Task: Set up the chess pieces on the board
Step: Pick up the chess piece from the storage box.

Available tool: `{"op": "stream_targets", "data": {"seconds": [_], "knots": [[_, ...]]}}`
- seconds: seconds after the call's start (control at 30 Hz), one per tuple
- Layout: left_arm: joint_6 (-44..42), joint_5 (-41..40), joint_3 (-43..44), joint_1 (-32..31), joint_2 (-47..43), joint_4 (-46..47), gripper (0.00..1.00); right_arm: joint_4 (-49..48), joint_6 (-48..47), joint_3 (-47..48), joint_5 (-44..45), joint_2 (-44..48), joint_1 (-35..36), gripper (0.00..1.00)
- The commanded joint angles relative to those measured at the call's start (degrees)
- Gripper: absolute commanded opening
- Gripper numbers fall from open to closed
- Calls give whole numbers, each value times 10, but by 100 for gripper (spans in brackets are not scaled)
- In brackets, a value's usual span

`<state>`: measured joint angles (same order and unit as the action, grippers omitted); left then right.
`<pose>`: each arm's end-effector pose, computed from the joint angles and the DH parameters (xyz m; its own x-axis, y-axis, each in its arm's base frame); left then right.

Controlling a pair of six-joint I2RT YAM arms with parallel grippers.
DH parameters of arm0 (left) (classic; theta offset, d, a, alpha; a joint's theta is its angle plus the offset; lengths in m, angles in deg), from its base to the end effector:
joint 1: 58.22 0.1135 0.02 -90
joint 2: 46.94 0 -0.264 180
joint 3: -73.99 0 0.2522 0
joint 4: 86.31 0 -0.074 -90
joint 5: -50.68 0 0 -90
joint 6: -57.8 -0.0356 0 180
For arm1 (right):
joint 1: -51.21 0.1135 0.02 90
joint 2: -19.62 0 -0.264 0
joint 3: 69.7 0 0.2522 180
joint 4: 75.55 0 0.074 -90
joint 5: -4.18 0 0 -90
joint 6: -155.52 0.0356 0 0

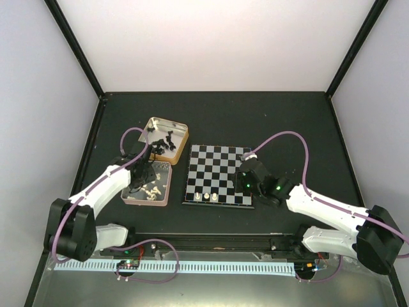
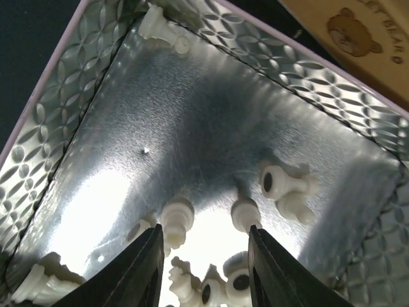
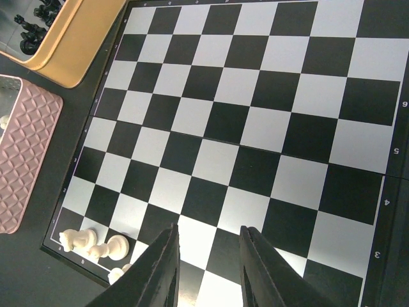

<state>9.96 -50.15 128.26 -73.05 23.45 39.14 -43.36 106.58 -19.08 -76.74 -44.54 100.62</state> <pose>0.2045 -0.0472 0.1893 -0.8046 -0.4689 -0.3644 -0.4705 0.8777 -0.0907 0.1515 0.1682 0.2139 -0.7968 0.0670 -0.6006 -0.2053 0.9047 0.3733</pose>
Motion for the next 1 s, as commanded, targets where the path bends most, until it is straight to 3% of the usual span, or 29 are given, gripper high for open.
{"op": "stream_targets", "data": {"seconds": [0.0, 0.37, 0.6, 0.97], "knots": [[-16, 7, -6, 21, 26, 31, 37, -6, 1, 1, 12, -5, -1, 27], [-26, 15, -16, 41, 60, 53, 26, -5, 1, 2, 14, -6, -2, 27], [-38, 31, -19, 42, 55, 54, 8, -4, 1, 3, 14, -4, -2, 26], [-58, 76, -2, 35, -38, -1, 8, -7, 3, 3, 17, 2, -1, 26]]}}
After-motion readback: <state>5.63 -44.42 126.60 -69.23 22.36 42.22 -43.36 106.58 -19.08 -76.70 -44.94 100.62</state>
